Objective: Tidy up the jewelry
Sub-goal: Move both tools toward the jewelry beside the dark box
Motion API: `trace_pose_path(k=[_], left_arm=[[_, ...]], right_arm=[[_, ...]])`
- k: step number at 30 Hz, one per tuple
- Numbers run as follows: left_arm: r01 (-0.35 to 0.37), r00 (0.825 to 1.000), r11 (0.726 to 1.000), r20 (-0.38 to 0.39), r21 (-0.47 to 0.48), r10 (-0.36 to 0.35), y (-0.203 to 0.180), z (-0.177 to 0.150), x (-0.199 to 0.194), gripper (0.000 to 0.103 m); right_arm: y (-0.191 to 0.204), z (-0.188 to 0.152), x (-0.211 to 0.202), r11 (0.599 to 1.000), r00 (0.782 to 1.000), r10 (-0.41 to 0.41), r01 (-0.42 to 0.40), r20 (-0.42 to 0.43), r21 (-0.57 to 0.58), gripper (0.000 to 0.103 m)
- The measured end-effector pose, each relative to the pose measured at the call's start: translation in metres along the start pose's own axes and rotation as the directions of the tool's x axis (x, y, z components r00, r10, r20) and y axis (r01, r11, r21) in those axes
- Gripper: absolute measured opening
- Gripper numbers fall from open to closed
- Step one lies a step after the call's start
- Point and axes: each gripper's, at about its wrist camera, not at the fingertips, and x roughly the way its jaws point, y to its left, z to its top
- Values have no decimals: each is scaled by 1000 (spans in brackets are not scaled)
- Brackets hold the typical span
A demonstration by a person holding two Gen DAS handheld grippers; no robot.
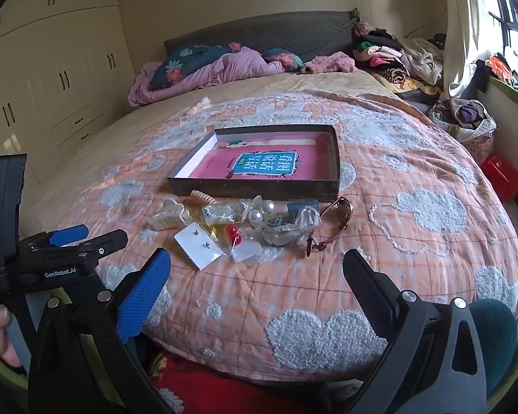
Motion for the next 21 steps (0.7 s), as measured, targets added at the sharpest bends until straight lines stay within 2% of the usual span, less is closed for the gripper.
trace_pose_path(k=[15,21], left_arm=[[3,1000,1000,1,-3,-3,0,0,1,95],[-19,1000,1000,0,-8,19,4,4,6,95]], right_arm=[[6,2,2,999,1000,29,-29,5,-23,99],[8,4,12,998,999,47,-48,-13,-38,99]])
